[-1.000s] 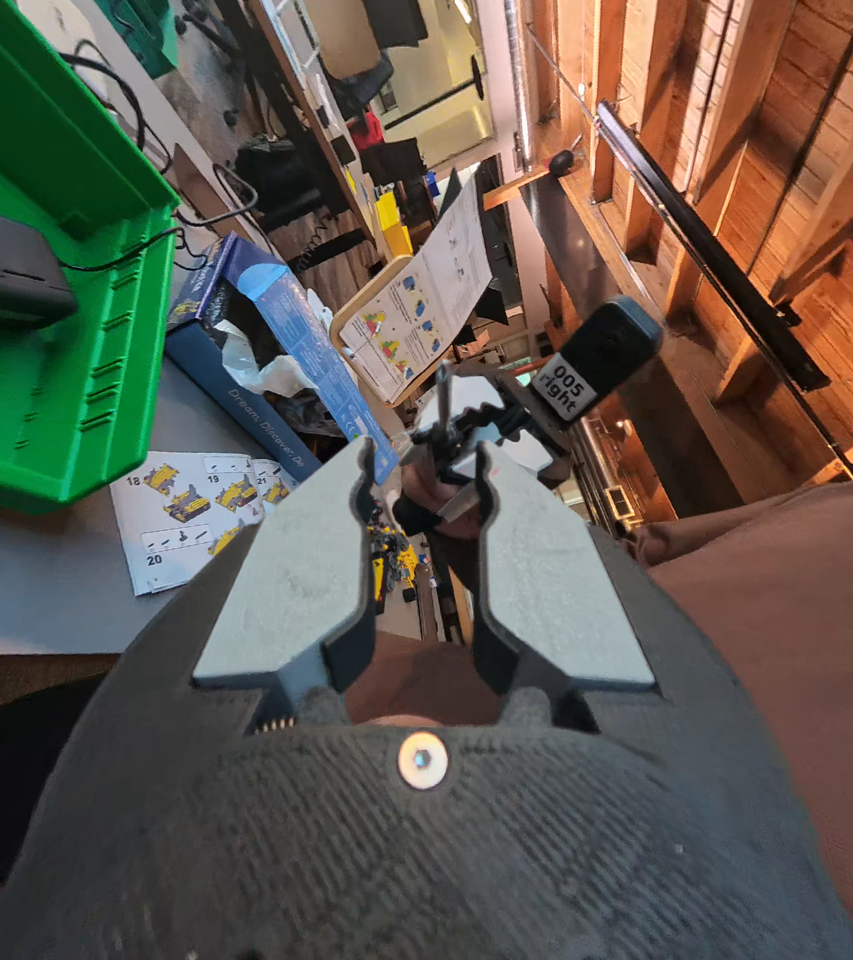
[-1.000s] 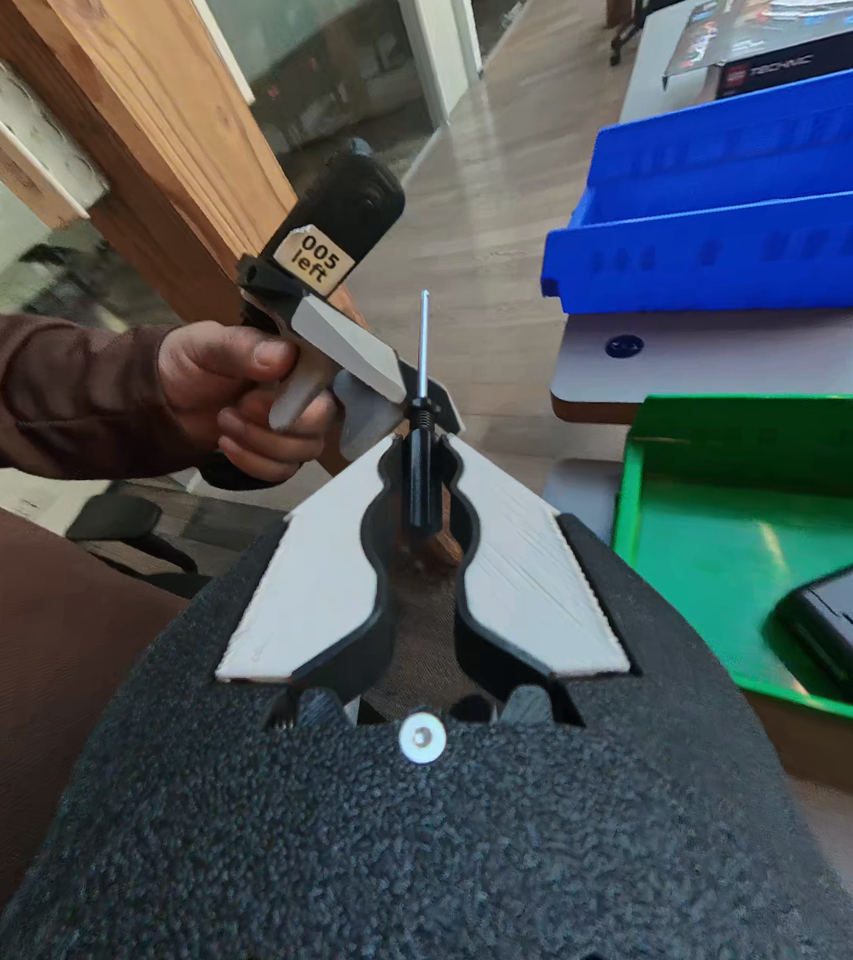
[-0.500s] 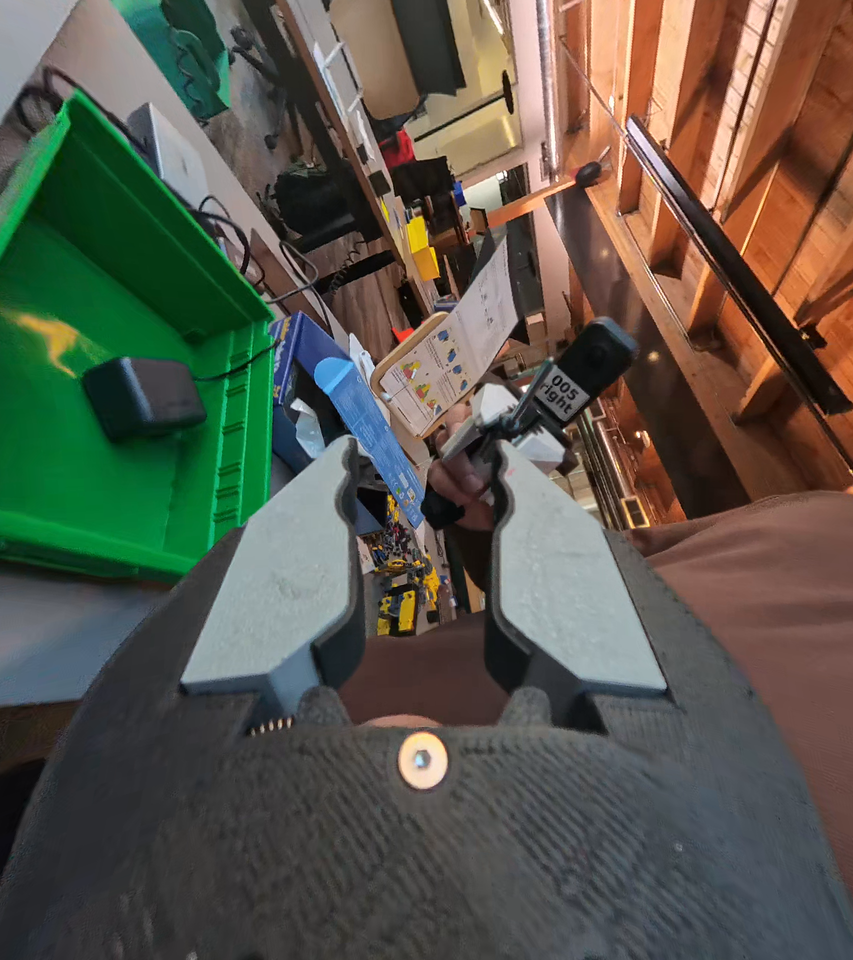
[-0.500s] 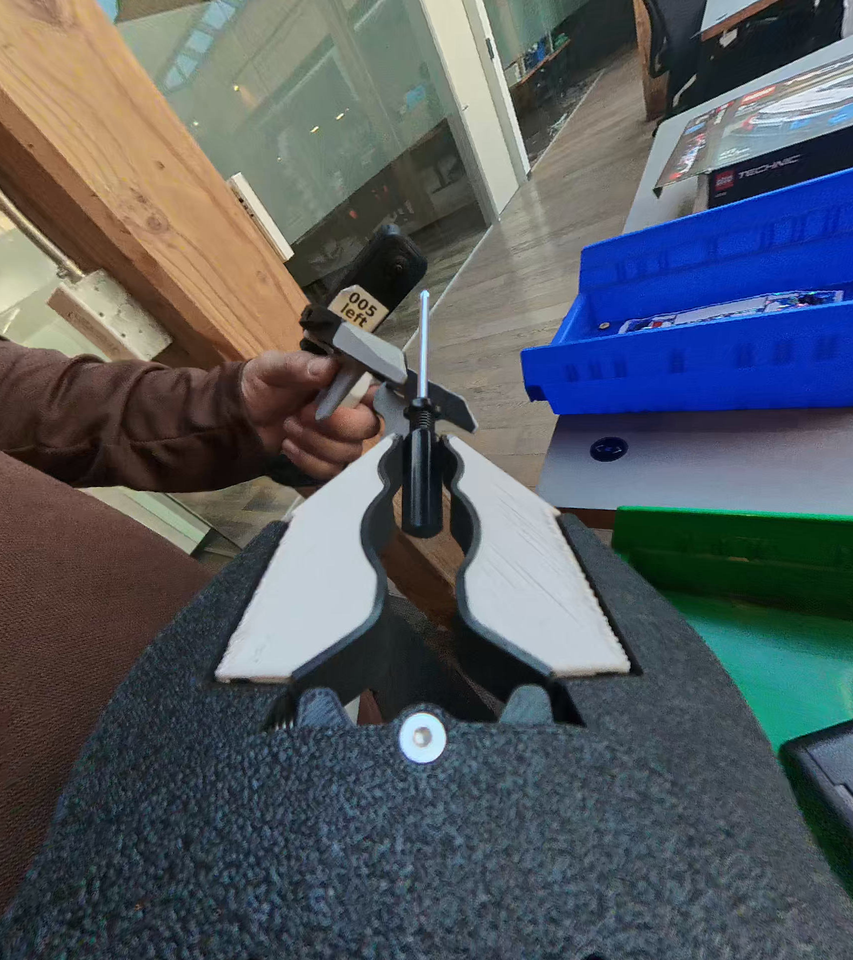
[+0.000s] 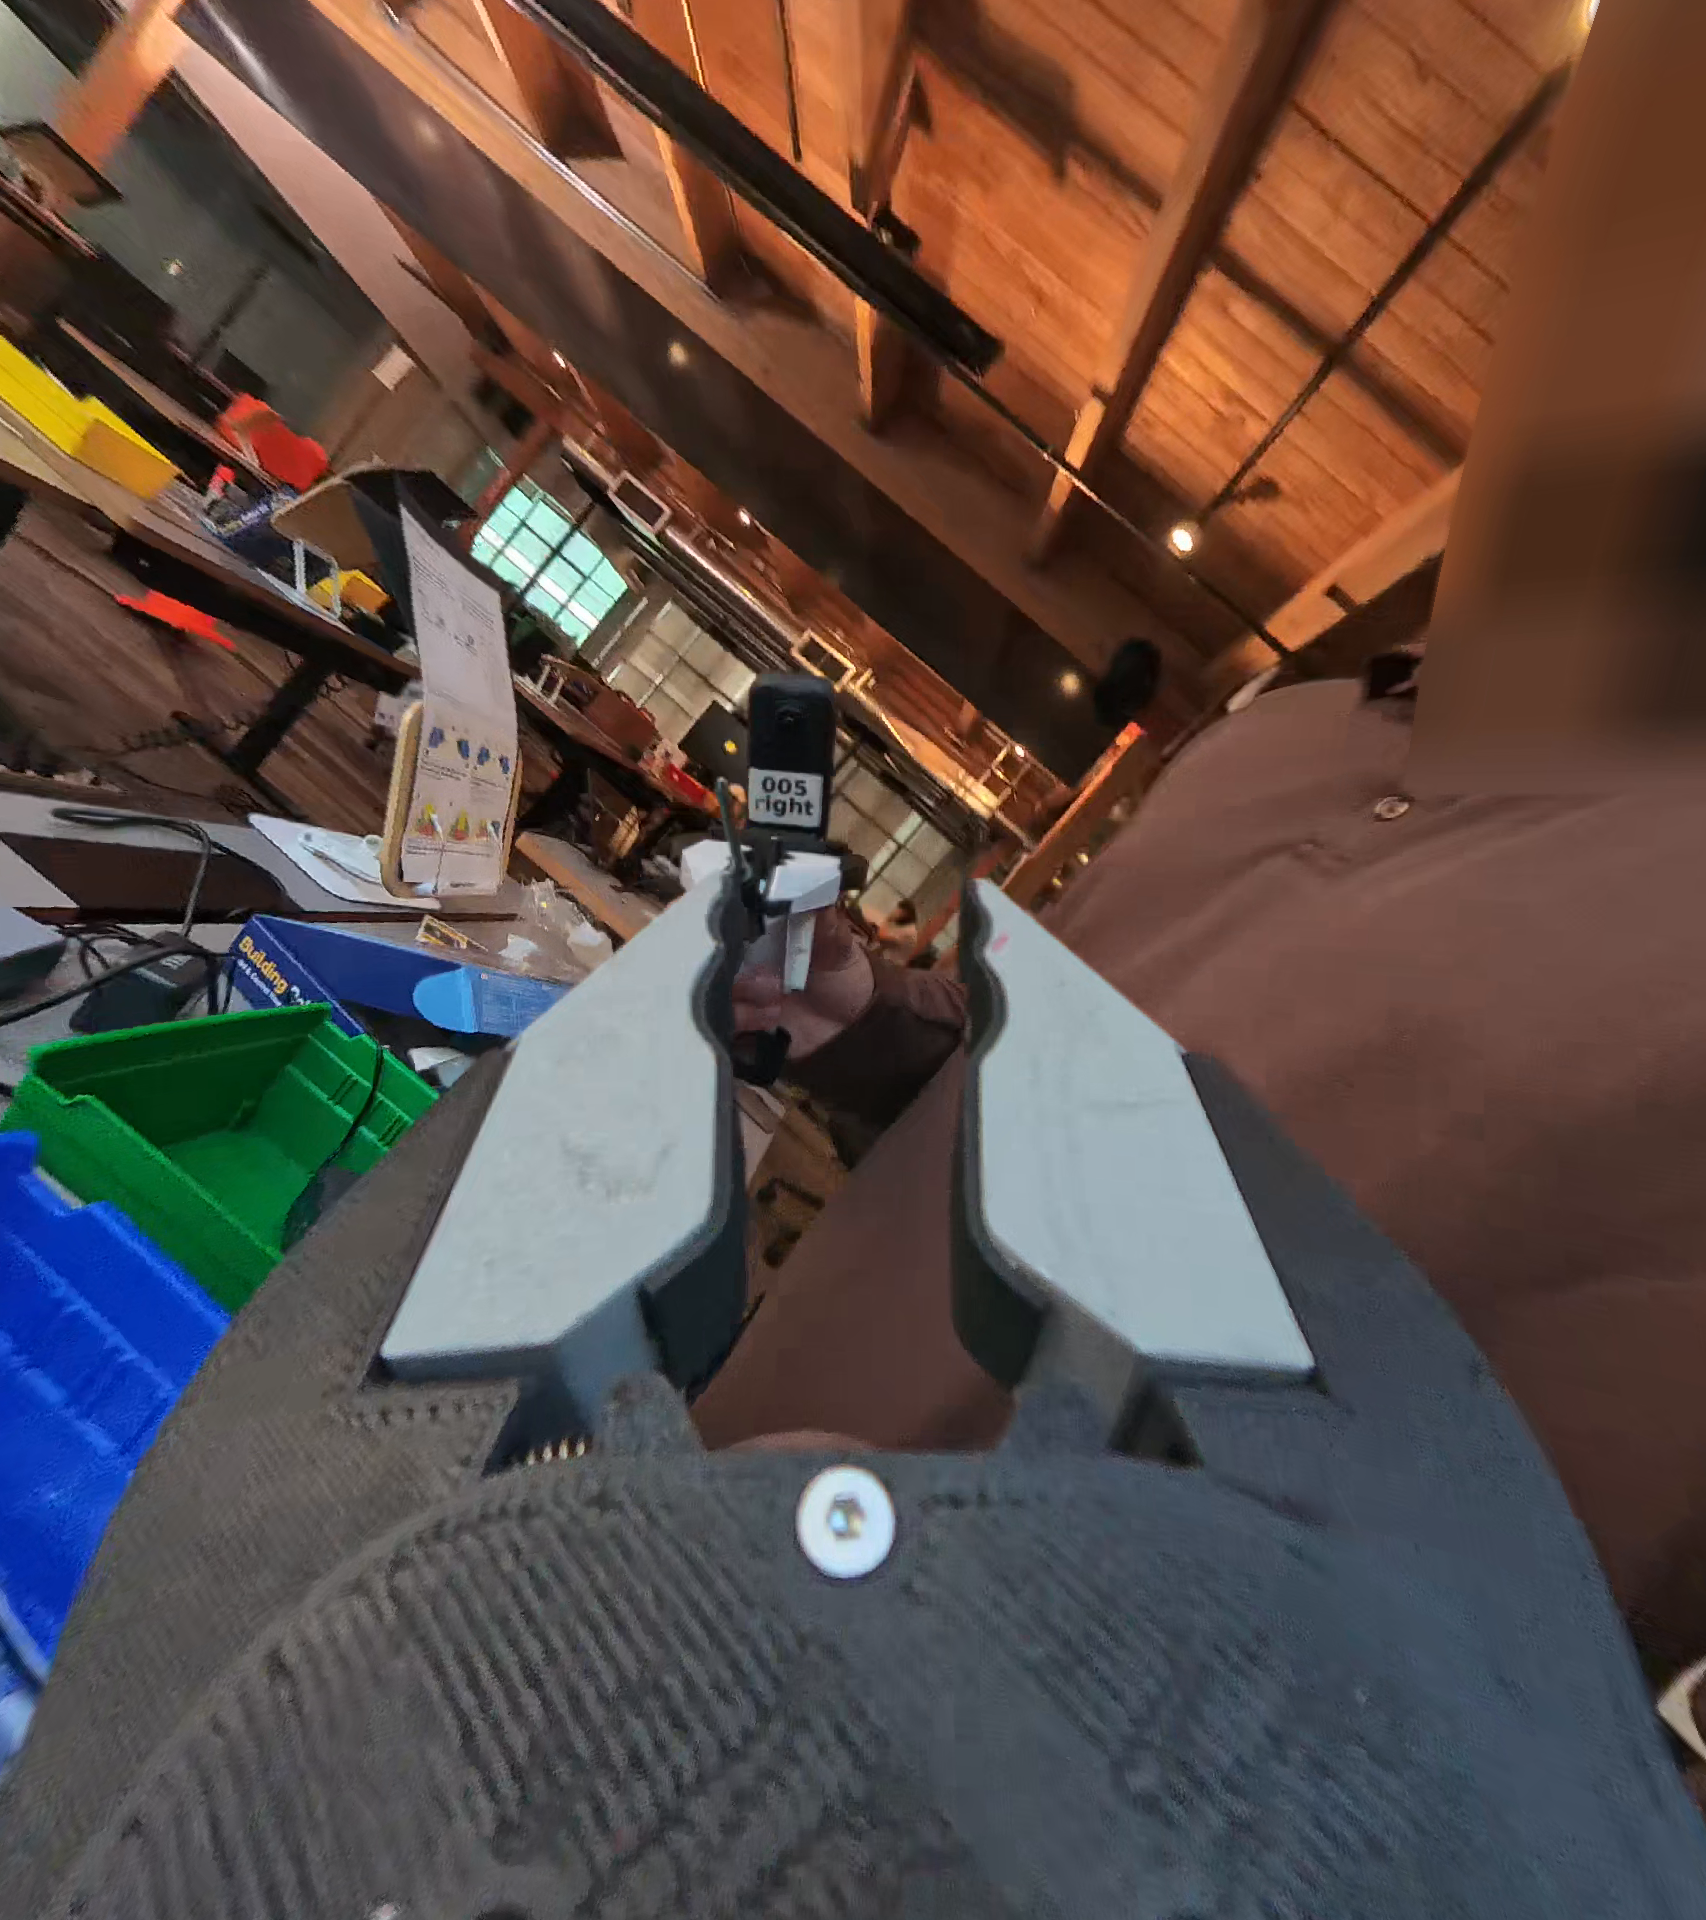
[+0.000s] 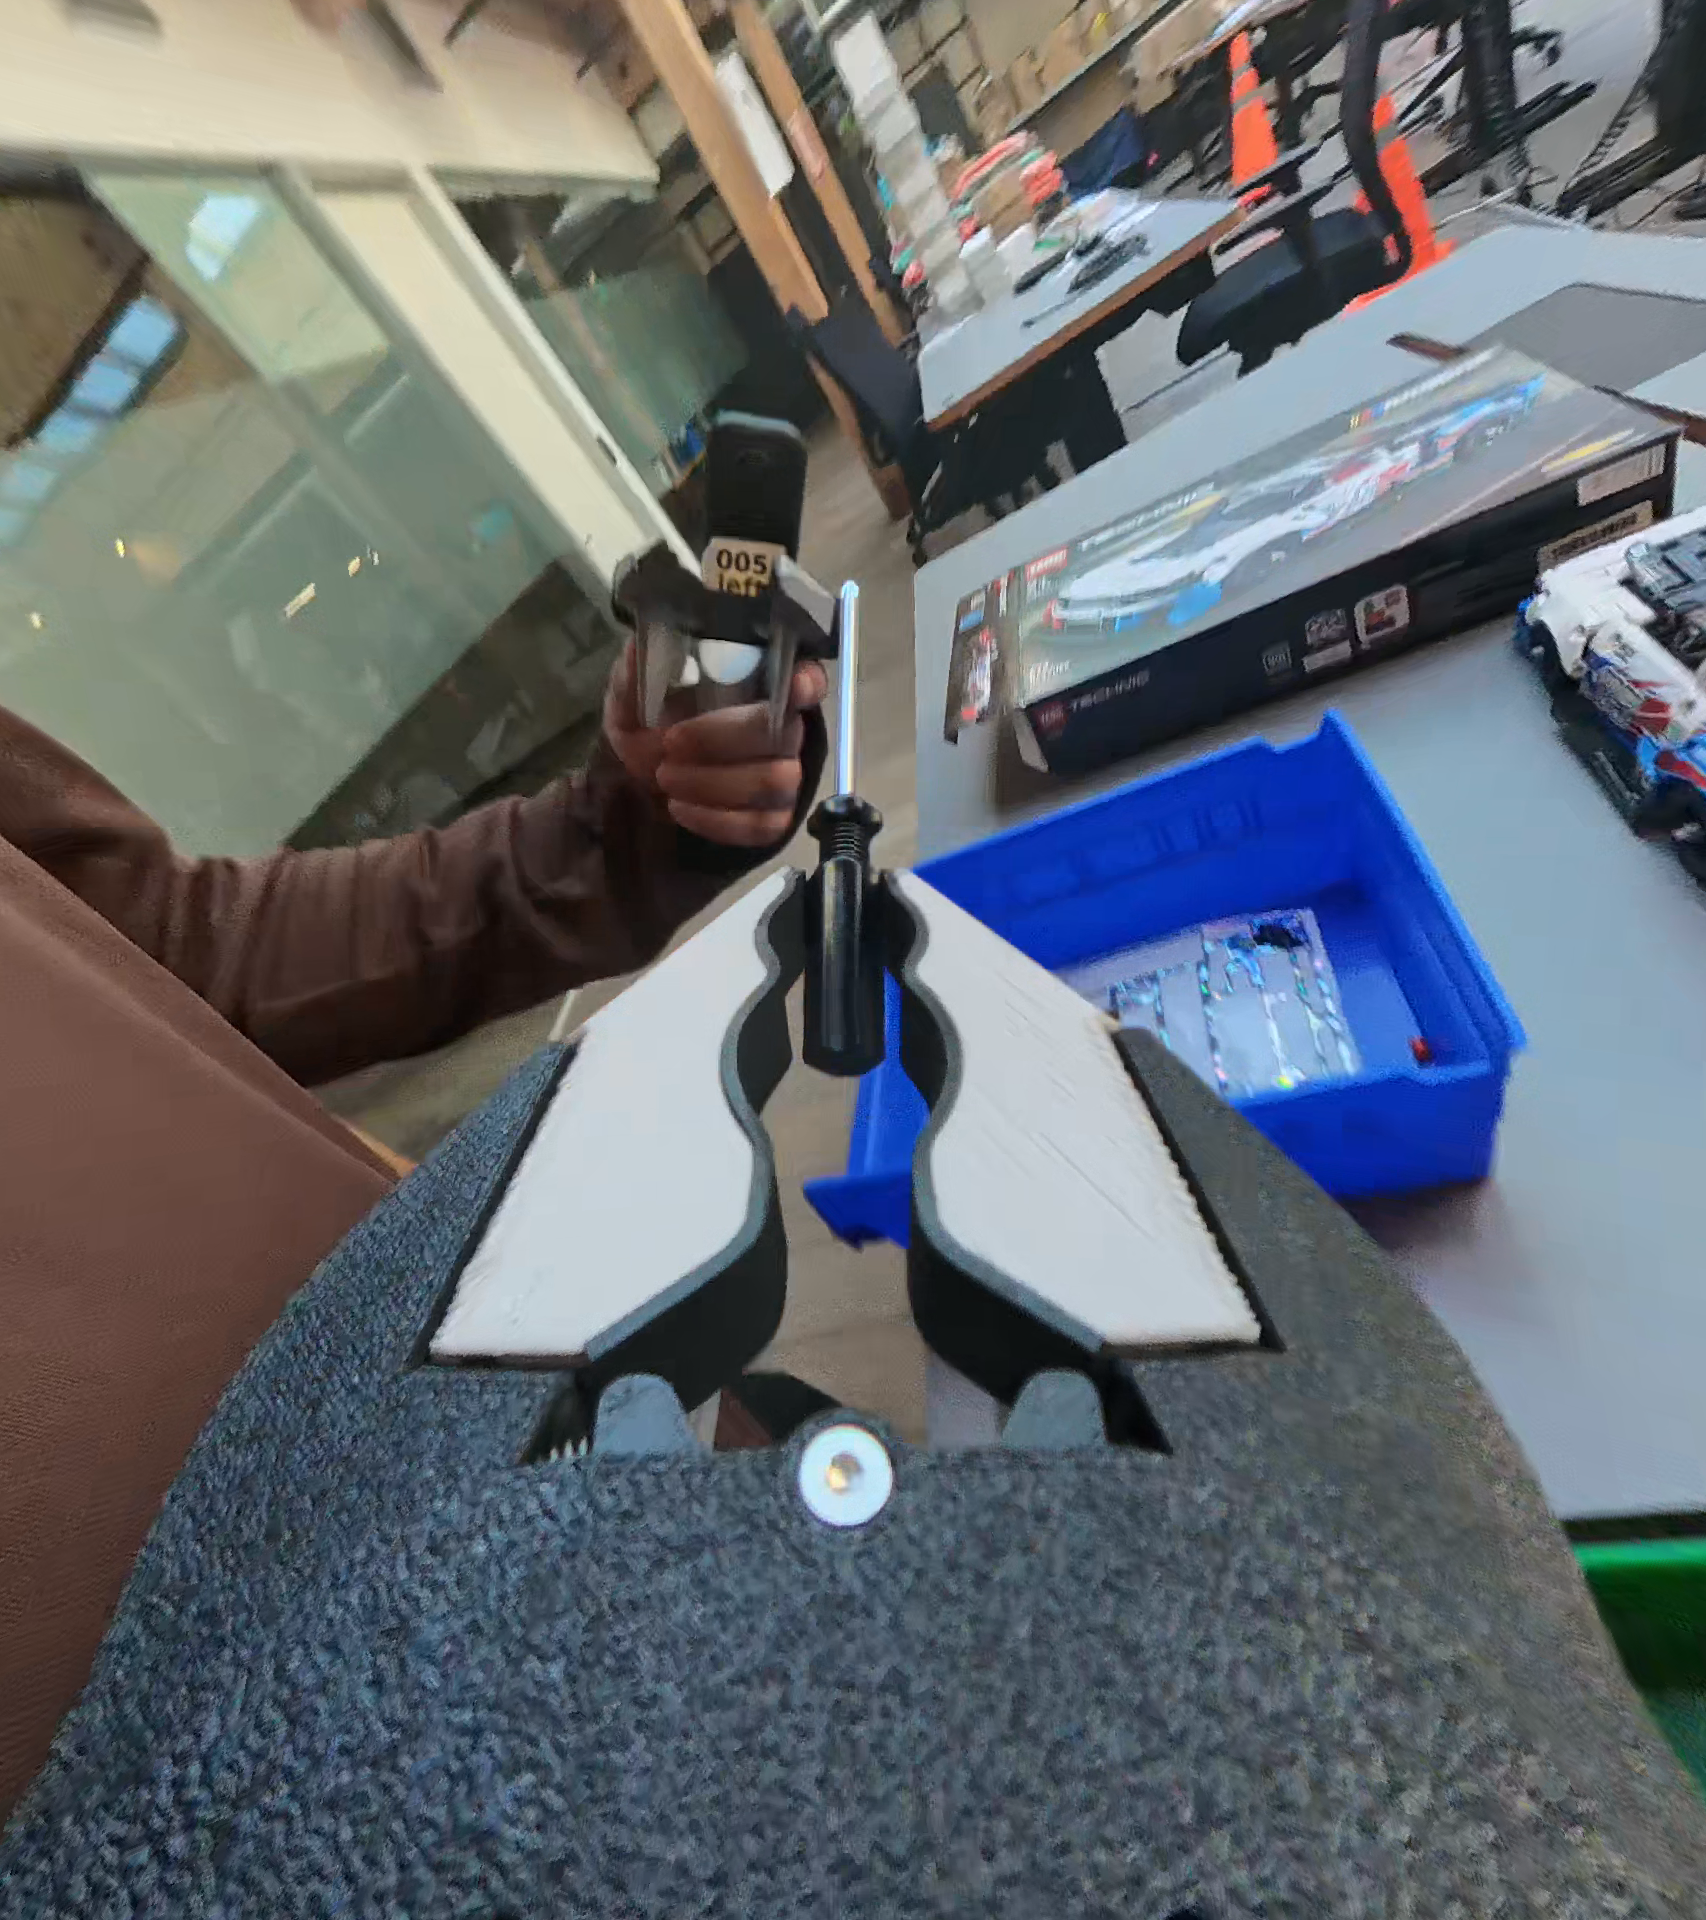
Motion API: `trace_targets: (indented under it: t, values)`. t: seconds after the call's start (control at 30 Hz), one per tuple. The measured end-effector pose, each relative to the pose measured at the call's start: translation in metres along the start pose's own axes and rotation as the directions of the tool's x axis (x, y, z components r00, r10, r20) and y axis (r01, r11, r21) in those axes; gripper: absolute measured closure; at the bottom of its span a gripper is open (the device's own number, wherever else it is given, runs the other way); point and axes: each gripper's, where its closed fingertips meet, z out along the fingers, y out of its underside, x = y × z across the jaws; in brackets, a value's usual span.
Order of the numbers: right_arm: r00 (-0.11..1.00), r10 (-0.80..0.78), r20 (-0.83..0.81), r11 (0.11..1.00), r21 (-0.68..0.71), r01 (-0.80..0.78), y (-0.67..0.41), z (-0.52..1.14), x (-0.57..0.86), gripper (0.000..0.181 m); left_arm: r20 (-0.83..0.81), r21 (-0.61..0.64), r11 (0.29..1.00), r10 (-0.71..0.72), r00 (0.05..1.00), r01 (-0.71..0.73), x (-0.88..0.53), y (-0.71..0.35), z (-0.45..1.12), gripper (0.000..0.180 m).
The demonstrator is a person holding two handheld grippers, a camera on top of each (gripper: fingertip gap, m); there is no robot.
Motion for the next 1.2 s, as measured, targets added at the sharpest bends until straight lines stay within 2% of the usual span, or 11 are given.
trace_targets:
  t: [0.07,0.2,0.33,0.47,0.57,0.73,0.9,1.07,1.2]
  values:
    - [0.999,0.047,0.000,0.998,0.034,-0.047,-0.018,0.025,-0.007,0.169,-0.027,-0.028,1.000,0.011,1.000,-0.012,0.002,-0.025,-0.016,0.139]
    - [0.998,0.009,-0.067,0.998,0.055,-0.005,-0.040,0.061,-0.010,0.169,-0.024,-0.065,0.998,-0.019,1.000,0.017,-0.011,-0.049,-0.038,0.139]
    - [0.998,-0.012,-0.068,0.995,0.093,0.018,-0.054,0.088,-0.011,0.169,-0.001,-0.068,0.986,-0.150,0.989,0.150,-0.028,-0.041,-0.047,0.139]
    - [0.998,-0.063,-0.018,0.986,0.150,0.065,-0.063,0.109,-0.014,0.169,0.099,0.000,0.969,-0.245,0.964,0.246,-0.037,-0.039,-0.061,0.141]
    - [0.991,-0.128,0.024,0.979,0.164,0.123,-0.071,0.132,-0.022,0.169,0.199,-0.016,0.972,-0.226,0.954,0.234,-0.028,-0.032,-0.083,0.140]
    - [0.979,-0.184,0.084,0.978,0.112,0.174,-0.085,0.189,-0.045,0.169,0.240,0.063,0.973,-0.229,0.943,0.220,-0.017,-0.055,-0.150,0.140]
    - [0.969,-0.222,0.109,0.975,0.052,0.217,-0.096,0.286,-0.066,0.169,0.181,0.193,0.969,-0.192,0.964,0.157,-0.009,-0.101,-0.251,0.142]
    - [0.960,-0.241,0.142,0.970,0.001,0.243,-0.105,0.447,-0.089,0.169,0.229,0.170,0.981,-0.130,0.965,0.092,0.011,-0.114,-0.399,0.141]
    - [0.969,-0.130,0.211,0.991,-0.010,0.135,-0.117,0.603,-0.108,0.169,0.297,0.190,0.972,-0.194,0.935,0.142,0.043,-0.123,-0.529,0.142]
